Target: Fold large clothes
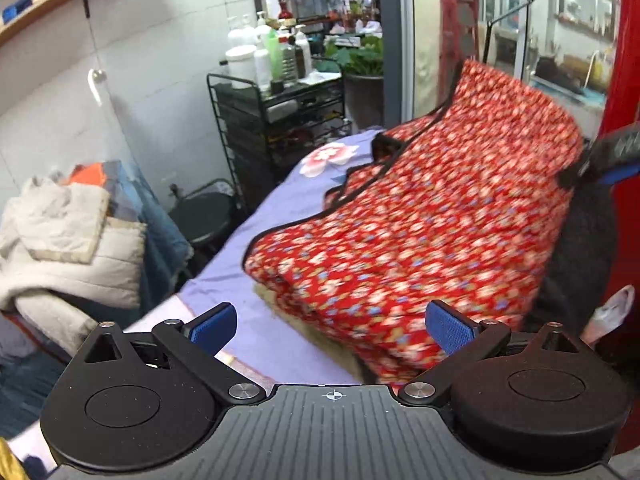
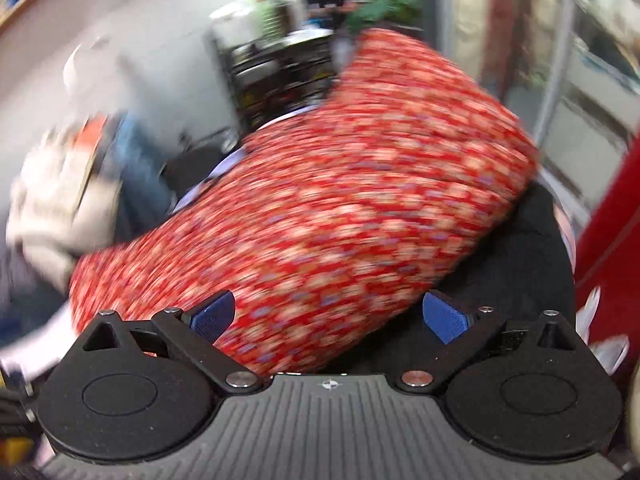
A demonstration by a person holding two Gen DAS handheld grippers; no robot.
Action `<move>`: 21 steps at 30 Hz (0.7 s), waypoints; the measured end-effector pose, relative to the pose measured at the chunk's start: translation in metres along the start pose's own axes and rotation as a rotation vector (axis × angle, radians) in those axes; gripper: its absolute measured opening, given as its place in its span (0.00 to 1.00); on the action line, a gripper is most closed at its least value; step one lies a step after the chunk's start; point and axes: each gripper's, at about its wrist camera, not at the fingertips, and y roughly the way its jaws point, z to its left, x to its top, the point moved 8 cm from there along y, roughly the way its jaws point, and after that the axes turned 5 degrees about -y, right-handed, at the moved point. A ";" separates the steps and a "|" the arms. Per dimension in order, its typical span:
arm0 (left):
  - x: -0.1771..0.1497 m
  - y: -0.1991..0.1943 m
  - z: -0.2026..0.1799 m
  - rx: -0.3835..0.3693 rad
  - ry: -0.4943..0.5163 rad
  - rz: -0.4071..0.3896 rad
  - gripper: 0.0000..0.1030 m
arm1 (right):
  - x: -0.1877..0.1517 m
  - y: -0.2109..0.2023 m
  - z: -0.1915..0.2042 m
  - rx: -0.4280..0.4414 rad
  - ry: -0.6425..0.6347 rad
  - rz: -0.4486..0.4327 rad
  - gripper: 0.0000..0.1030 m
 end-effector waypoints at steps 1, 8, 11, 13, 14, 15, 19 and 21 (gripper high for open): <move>0.003 -0.004 -0.001 -0.007 -0.010 0.005 1.00 | -0.001 -0.004 0.014 0.001 -0.043 0.008 0.99; 0.031 -0.017 -0.018 0.045 0.036 -0.017 1.00 | 0.004 -0.021 0.072 -0.046 -0.330 0.037 1.00; 0.030 -0.014 -0.022 0.058 0.014 0.007 1.00 | 0.005 -0.020 0.074 -0.087 -0.385 0.045 1.00; 0.029 -0.012 -0.026 0.043 0.015 0.024 1.00 | 0.006 -0.018 0.072 -0.108 -0.396 0.049 1.00; 0.029 -0.011 -0.029 0.039 0.018 0.034 1.00 | 0.005 -0.021 0.072 -0.110 -0.395 0.056 1.00; 0.030 -0.009 -0.031 0.040 0.021 0.043 1.00 | 0.004 -0.021 0.072 -0.107 -0.392 0.063 1.00; 0.029 -0.004 -0.038 0.062 0.031 0.061 1.00 | 0.002 -0.018 0.066 -0.108 -0.381 0.083 1.00; 0.029 -0.002 -0.041 0.068 0.038 0.069 1.00 | 0.002 -0.016 0.064 -0.115 -0.382 0.080 1.00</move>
